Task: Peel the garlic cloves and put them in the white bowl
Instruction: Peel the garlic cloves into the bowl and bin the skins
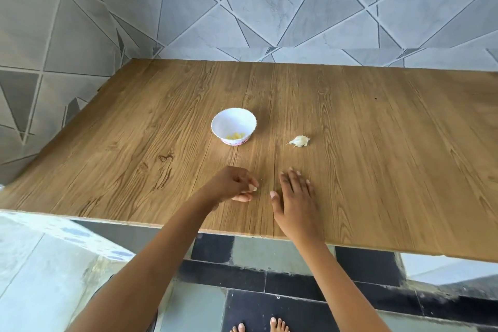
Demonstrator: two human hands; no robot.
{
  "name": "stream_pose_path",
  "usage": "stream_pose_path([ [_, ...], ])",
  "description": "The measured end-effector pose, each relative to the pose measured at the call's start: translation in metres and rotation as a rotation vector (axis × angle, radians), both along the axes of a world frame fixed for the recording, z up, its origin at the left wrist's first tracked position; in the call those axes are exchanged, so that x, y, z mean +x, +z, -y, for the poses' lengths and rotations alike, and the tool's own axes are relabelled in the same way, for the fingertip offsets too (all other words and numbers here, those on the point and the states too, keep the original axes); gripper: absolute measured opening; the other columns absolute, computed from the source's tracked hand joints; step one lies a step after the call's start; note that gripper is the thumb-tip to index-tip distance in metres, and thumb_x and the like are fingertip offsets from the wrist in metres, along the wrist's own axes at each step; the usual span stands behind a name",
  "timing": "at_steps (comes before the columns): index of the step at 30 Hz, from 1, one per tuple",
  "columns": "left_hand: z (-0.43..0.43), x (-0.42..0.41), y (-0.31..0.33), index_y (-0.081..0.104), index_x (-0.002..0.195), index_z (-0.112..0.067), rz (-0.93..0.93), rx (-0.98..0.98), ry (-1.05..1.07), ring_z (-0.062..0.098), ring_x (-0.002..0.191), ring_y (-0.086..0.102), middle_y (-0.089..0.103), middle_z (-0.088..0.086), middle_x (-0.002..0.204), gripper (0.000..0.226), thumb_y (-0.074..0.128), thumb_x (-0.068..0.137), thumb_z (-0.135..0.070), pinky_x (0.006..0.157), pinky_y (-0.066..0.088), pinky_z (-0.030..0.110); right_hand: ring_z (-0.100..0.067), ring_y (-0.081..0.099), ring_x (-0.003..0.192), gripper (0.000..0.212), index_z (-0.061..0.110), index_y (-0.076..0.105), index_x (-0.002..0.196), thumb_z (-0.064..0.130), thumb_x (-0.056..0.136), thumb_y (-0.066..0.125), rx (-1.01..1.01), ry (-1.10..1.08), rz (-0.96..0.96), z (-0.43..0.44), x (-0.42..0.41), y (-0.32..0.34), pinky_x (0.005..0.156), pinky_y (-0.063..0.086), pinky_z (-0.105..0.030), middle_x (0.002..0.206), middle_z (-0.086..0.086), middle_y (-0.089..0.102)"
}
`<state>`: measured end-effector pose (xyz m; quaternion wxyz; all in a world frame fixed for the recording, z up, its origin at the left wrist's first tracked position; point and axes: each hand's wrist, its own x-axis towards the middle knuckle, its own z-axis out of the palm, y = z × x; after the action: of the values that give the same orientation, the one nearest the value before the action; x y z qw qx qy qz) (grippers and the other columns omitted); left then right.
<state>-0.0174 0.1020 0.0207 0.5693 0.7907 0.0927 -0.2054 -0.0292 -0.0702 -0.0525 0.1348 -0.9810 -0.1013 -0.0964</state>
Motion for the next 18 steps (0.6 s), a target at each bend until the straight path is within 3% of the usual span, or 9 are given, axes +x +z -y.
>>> stream_pose_path([
  [6,0.001,-0.002,-0.002,0.069,0.087,0.002,-0.065,-0.004,0.040,0.011,0.067,0.070,0.070,0.011,0.078,0.006,0.069,0.081,0.003,0.064,0.056,0.018,-0.031,0.048,0.128,0.056,0.005,0.058,0.126,0.039,0.092,0.030,0.020,0.008,0.011,0.000,0.000,0.000,0.106,0.032,-0.047,0.135,-0.016,0.054],
  [11,0.008,0.009,0.004,0.069,0.085,0.003,-0.125,0.140,0.009,0.011,0.059,0.068,0.068,0.011,0.074,0.006,0.071,0.079,0.003,0.061,0.057,0.019,-0.032,0.049,0.127,0.054,0.005,0.059,0.124,0.038,0.091,0.032,0.037,0.020,0.051,0.001,0.000,-0.001,0.106,0.029,-0.046,0.133,-0.017,0.055],
  [18,0.019,0.022,0.013,0.067,0.083,0.002,-0.206,0.300,-0.060,0.014,0.068,0.066,0.066,0.010,0.075,0.004,0.070,0.080,0.003,0.059,0.056,0.018,-0.033,0.050,0.125,0.055,0.003,0.059,0.125,0.036,0.091,0.032,0.029,0.016,0.062,0.001,-0.001,-0.002,0.106,0.030,-0.047,0.133,-0.018,0.055],
])
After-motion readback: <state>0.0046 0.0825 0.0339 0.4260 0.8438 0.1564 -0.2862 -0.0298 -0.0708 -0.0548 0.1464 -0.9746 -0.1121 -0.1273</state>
